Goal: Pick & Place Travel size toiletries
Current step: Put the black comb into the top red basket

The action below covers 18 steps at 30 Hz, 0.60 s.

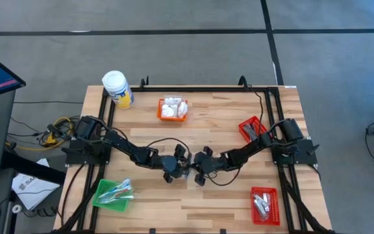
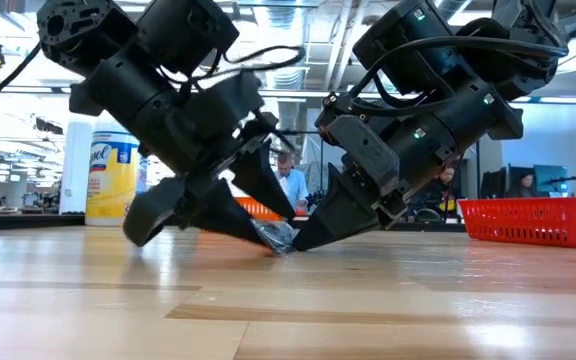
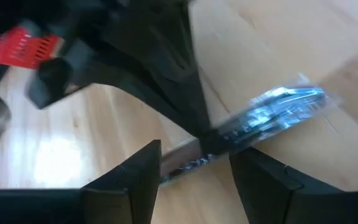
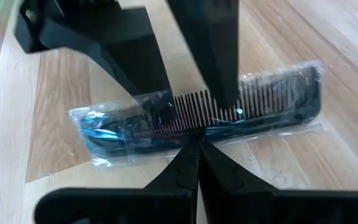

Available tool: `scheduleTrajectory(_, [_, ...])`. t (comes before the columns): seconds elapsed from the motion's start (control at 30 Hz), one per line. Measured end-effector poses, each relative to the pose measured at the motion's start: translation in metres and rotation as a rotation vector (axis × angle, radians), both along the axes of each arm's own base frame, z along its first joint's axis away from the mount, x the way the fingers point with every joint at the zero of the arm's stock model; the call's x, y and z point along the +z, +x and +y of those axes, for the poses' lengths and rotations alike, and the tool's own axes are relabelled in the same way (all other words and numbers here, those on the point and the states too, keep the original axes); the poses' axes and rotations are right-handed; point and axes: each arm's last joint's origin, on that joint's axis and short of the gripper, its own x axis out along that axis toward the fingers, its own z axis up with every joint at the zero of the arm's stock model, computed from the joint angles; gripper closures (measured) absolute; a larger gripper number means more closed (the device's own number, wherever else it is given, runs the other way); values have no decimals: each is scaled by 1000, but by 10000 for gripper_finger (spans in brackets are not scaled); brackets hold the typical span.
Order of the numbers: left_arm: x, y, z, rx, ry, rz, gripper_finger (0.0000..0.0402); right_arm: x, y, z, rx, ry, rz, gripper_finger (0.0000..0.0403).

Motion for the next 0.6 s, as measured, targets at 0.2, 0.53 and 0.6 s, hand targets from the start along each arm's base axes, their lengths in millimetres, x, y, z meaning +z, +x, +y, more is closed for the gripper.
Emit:
scheduleTrajectory(0.2, [-7, 3, -2, -58, 26, -3, 218, 0, 0, 0, -1, -3, -3, 403])
scheduleTrajectory(0.53, [-6, 5, -3, -80, 12, -31, 218, 1, 2, -1, 11, -18, -29, 403])
scheduleTrajectory(0.6, [-6, 5, -3, -68, -2, -31, 219, 1, 2, -1, 8, -20, -30, 403])
